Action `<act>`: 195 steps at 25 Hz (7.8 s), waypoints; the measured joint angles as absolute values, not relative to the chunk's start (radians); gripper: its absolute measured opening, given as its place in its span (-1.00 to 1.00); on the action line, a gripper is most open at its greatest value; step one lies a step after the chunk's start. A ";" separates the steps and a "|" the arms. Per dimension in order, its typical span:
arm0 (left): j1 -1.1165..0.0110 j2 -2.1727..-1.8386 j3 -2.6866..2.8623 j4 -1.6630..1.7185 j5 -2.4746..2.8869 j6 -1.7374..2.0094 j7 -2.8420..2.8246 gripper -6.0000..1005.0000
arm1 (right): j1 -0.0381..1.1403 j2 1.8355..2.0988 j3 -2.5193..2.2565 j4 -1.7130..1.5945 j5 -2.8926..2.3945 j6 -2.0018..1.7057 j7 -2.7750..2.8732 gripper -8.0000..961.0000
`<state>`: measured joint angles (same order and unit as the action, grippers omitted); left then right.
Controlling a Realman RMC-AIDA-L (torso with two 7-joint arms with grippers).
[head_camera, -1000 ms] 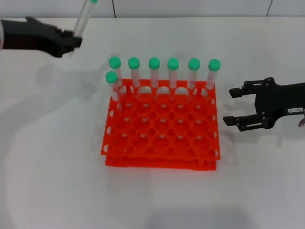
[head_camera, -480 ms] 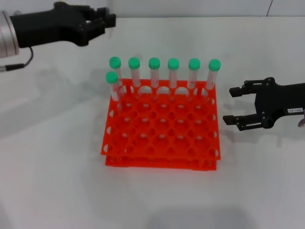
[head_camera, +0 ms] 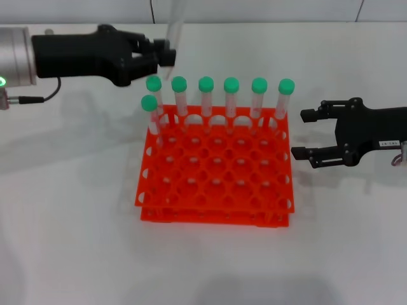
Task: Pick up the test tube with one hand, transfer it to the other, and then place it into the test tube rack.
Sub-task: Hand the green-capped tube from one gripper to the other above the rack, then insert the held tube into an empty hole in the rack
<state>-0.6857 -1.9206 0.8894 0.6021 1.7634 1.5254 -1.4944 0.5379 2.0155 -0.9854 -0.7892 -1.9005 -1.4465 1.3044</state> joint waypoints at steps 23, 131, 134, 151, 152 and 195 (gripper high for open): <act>-0.800 -1.933 0.892 0.549 1.978 1.497 -1.538 -0.61 | 0.536 2.014 -0.977 -0.749 -1.853 -1.439 1.270 0.59; -0.839 -1.999 0.892 0.541 2.028 1.420 -1.459 -0.61 | 0.818 2.028 -0.892 -0.038 -1.276 -1.462 1.056 0.25; -0.839 -1.999 0.893 0.541 2.028 1.420 -1.459 -0.61 | 0.818 2.028 -0.892 -0.037 -1.276 -1.463 1.056 0.21; -0.848 -2.007 0.904 0.542 2.029 1.419 -1.459 -0.52 | 0.820 2.028 -0.891 -0.029 -1.276 -1.458 1.055 -0.38; -0.848 -2.008 0.904 0.543 2.029 1.419 -1.459 -0.52 | 0.819 2.028 -0.891 -0.029 -1.276 -1.459 1.055 -0.46; -0.521 -2.068 0.915 1.400 2.204 1.671 -2.030 0.76 | 0.734 2.023 -0.988 -0.200 -1.289 -1.510 1.108 -0.40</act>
<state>-0.5206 -2.0679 0.9151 1.4001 2.2038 1.6714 -2.0302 0.7336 2.0233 -0.9878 -0.1995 -1.2886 -1.5101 1.1079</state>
